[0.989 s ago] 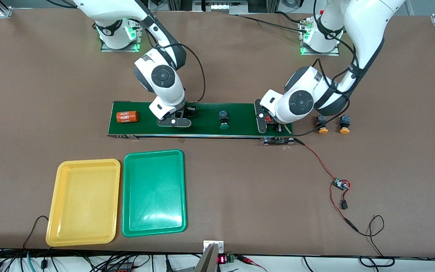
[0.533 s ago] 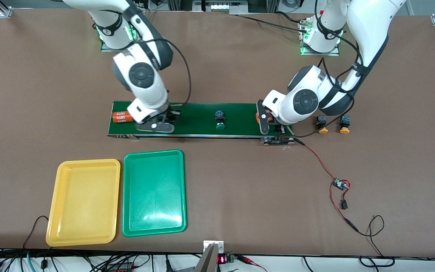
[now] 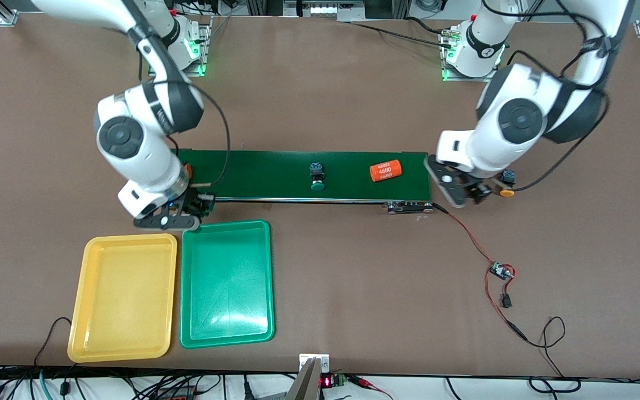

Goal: Sort buttons by color to trays

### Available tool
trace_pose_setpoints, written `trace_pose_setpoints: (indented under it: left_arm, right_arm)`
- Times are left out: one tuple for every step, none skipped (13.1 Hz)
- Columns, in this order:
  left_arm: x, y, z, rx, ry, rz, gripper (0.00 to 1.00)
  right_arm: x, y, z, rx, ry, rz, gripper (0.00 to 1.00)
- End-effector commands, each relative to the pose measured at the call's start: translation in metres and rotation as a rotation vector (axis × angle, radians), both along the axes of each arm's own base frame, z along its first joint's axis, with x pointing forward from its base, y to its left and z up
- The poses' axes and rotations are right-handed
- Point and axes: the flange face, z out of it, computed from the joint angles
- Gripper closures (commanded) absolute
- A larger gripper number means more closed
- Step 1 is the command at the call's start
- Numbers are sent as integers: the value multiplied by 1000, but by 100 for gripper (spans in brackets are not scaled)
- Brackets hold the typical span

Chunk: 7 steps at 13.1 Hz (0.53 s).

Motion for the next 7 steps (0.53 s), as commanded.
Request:
trace_pose_setpoints:
  left_arm:
    - [-3,27,24,-2,-33,304,0]
    - [-4,38,24,15,-33,457,0]
    - [0,62,21,34,-31,606,0]
    - [0,68,14,50,-22,687,0]
    - [-1,77,7,66,3,721,0]
    - [-5,85,-15,110,81,727,0]
    - [-7,85,-36,132,119,727,0]
  right_arm:
    - [36,-35,-41,33,-4,58,100]
    - [42,-41,-57,47,-22,73,100]
    - [51,-47,-68,67,-60,65,100]
    - [58,-49,-79,83,-85,59,100]
    - [61,-46,-92,93,-92,58,100]
    - [62,-43,-104,103,-97,58,100]
    - [64,-37,-110,113,-110,63,100]
